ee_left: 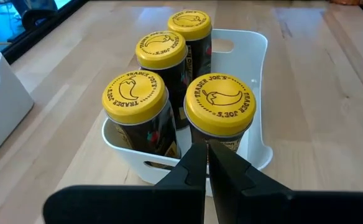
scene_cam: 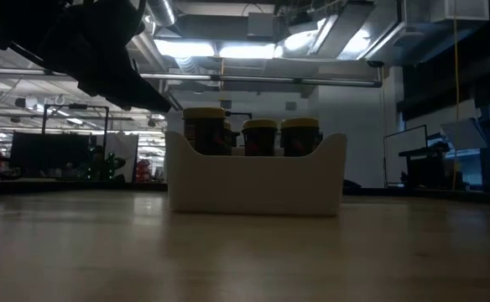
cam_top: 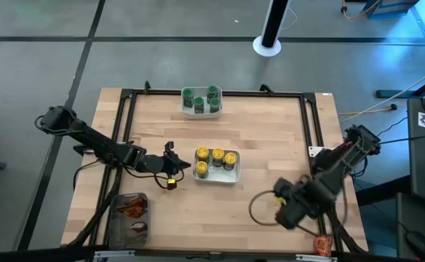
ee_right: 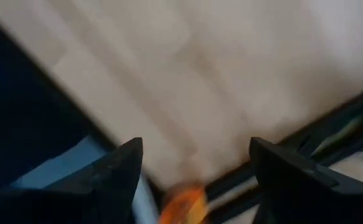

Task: Sort spices by type
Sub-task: Put the top orange seasoning pack into the black bin

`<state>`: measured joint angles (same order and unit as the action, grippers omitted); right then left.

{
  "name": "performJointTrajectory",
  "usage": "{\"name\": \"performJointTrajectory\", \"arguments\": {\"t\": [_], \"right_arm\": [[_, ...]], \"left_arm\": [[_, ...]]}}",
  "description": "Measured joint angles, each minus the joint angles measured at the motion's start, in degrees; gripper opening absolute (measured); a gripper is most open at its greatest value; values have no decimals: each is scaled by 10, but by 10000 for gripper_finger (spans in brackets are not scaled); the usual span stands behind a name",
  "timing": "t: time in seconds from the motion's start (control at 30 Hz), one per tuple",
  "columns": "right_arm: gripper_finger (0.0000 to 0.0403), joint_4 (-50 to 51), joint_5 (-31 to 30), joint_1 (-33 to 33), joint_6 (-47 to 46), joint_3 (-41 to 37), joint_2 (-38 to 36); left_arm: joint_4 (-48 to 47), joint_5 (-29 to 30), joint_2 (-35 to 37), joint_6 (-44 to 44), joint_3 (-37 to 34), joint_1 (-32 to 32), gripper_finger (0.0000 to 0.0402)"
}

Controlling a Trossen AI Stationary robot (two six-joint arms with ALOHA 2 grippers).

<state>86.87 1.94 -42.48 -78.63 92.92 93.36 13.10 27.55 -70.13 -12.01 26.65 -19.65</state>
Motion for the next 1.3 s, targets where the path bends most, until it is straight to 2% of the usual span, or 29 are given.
{"name": "performJointTrajectory", "arguments": {"t": [0.33, 0.73, 0.83, 1.3], "right_arm": [[296, -49, 145, -112, -227, 1, 49], [296, -52, 313, -126, -401, 1, 118], [296, -53, 354, -126, -425, 0, 134], [296, -74, 409, -123, -448, 0, 186]], "left_arm": [[0, 0, 0, 0, 0, -1, 3], [0, 0, 0, 33, 0, -1, 4], [2, 0, 0, 40, 0, -1, 4], [43, 0, 0, 67, 0, -1, 4]]}}
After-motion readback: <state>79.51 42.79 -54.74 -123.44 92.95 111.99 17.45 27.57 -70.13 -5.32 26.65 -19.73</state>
